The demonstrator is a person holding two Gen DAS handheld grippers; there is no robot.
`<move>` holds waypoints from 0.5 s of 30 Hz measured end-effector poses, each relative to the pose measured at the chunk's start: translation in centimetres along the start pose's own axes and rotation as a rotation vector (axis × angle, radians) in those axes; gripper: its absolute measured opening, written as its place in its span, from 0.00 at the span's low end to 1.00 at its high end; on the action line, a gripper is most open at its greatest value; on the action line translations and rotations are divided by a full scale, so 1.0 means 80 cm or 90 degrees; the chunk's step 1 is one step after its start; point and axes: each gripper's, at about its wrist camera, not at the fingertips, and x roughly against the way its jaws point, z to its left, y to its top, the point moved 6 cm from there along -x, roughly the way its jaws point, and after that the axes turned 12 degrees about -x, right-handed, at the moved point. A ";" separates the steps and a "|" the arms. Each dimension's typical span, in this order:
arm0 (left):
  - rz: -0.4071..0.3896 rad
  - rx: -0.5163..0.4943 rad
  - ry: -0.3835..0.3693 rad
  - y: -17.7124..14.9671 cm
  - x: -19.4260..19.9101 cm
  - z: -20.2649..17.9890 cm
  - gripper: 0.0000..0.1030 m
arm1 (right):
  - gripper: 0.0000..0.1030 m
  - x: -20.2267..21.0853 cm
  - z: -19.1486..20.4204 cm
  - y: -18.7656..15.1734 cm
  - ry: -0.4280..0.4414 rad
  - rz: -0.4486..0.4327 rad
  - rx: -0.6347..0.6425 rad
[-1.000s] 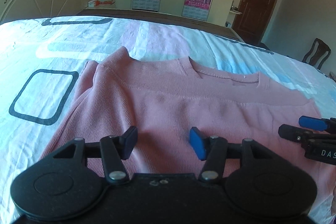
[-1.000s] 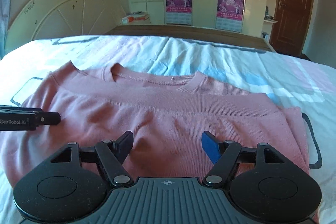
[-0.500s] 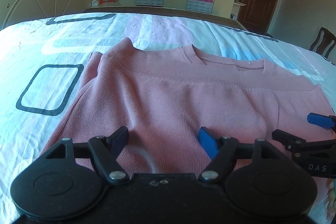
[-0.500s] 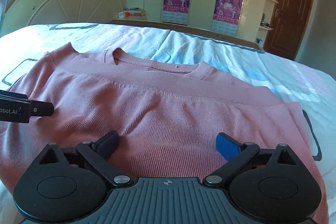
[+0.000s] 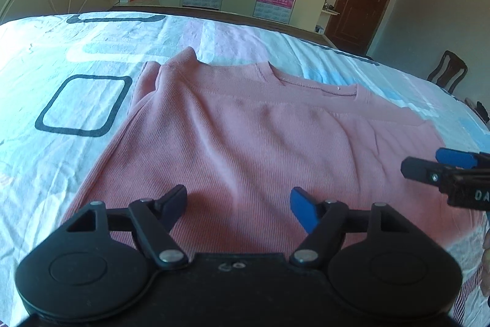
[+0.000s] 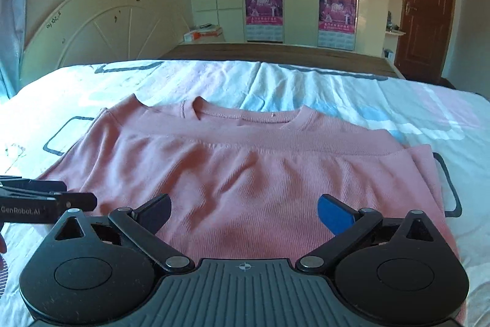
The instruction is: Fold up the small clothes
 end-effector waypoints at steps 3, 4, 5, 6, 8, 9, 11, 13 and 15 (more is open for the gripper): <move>0.001 -0.024 0.009 -0.011 -0.002 -0.001 0.70 | 0.43 -0.016 0.015 -0.016 -0.003 0.036 -0.007; 0.001 -0.037 0.009 -0.013 -0.002 -0.003 0.71 | 0.43 -0.021 0.016 -0.022 -0.005 0.046 -0.012; 0.004 -0.040 0.006 -0.014 -0.001 -0.003 0.71 | 0.43 -0.026 0.017 -0.028 -0.014 0.051 -0.010; 0.008 -0.032 0.001 -0.016 0.001 -0.001 0.71 | 0.43 -0.030 0.016 -0.034 -0.021 0.053 -0.005; 0.016 0.002 -0.010 -0.020 0.008 0.006 0.71 | 0.43 -0.029 0.015 -0.036 -0.023 0.053 -0.005; 0.016 0.014 -0.012 -0.022 0.012 0.009 0.71 | 0.43 -0.027 0.016 -0.033 -0.023 0.057 -0.005; 0.022 0.031 -0.019 -0.025 0.018 0.013 0.71 | 0.43 -0.019 0.021 -0.026 -0.018 0.047 -0.005; 0.033 0.053 -0.033 -0.029 0.022 0.017 0.71 | 0.44 -0.012 0.028 -0.020 -0.016 0.034 -0.008; 0.040 0.082 -0.048 -0.033 0.027 0.022 0.72 | 0.56 -0.012 0.036 -0.018 -0.013 0.033 -0.012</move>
